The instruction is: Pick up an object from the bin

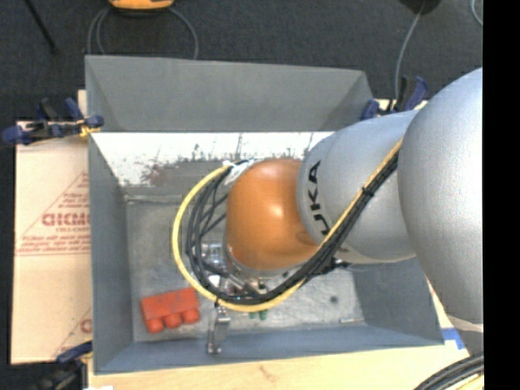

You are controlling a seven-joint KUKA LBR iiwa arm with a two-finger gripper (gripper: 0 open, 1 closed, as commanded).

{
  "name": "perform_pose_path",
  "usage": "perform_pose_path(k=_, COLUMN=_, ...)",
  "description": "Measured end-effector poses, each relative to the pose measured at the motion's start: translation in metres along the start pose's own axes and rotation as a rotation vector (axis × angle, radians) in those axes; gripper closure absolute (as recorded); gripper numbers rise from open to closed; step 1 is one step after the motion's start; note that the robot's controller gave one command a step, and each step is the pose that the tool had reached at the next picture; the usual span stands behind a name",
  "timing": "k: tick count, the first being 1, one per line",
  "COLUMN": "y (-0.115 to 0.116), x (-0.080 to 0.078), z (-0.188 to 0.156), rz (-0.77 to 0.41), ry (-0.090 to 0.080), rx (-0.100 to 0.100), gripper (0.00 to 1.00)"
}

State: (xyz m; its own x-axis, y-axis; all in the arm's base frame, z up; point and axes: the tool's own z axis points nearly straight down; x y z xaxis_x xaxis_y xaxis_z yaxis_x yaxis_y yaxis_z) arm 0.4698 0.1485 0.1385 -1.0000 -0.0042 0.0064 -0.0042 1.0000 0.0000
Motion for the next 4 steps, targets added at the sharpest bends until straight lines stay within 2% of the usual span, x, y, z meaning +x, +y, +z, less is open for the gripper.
perform_pose_path(k=1, y=0.051, x=-0.023, z=0.065, rz=-0.316, ry=-0.019, rx=0.0, gripper=0.0)
perform_pose_path(k=2, y=0.052, x=-0.025, z=0.064, rz=-0.311, ry=-0.025, rx=-0.004, gripper=1.0)
perform_pose_path(k=3, y=0.024, x=-0.029, z=-0.051, rz=-0.629, ry=-0.015, rx=0.002, gripper=1.0)
perform_pose_path(k=4, y=0.027, x=-0.036, z=-0.089, rz=-0.605, ry=-0.014, rx=0.002, gripper=1.0)
